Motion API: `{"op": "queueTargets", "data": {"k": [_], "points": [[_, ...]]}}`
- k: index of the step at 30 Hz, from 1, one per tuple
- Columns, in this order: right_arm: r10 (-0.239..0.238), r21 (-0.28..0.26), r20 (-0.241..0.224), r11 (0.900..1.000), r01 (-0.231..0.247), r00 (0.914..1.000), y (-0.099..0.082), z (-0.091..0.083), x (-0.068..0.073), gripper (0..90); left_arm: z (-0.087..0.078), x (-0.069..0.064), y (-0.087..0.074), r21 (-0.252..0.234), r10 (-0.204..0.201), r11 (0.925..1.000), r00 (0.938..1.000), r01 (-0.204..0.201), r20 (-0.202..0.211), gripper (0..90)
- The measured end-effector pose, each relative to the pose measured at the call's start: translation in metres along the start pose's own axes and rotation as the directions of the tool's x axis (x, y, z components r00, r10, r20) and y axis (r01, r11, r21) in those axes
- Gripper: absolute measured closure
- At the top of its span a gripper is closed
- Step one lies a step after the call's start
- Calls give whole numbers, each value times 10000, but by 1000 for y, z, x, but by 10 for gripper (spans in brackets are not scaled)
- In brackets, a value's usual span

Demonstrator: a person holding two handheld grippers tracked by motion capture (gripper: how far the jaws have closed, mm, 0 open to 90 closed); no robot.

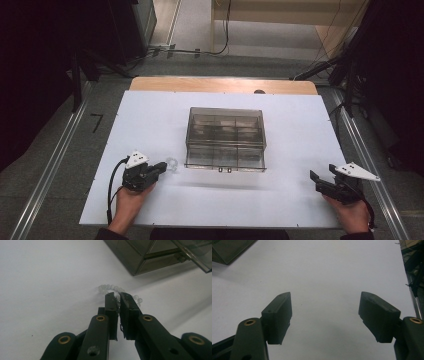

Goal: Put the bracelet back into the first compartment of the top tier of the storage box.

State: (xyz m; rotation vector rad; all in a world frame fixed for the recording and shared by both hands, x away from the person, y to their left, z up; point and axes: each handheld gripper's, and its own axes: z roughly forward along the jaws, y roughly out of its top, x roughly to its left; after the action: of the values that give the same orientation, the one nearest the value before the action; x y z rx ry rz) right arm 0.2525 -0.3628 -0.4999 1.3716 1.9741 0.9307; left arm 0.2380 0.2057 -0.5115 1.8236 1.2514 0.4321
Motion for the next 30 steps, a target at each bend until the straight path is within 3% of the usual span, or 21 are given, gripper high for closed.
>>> {"op": "queueTargets", "data": {"k": [19,30], "points": [[12,14,21,10000,-13,10000,0,0,-1,255,-18,-8,5,-866,-99,9962,9996,121,253,858],[37,38,38,10000,-37,10000,-1,0,-1,255,-30,-15,11,-1468,-272,9887,9991,315,311,858]]}}
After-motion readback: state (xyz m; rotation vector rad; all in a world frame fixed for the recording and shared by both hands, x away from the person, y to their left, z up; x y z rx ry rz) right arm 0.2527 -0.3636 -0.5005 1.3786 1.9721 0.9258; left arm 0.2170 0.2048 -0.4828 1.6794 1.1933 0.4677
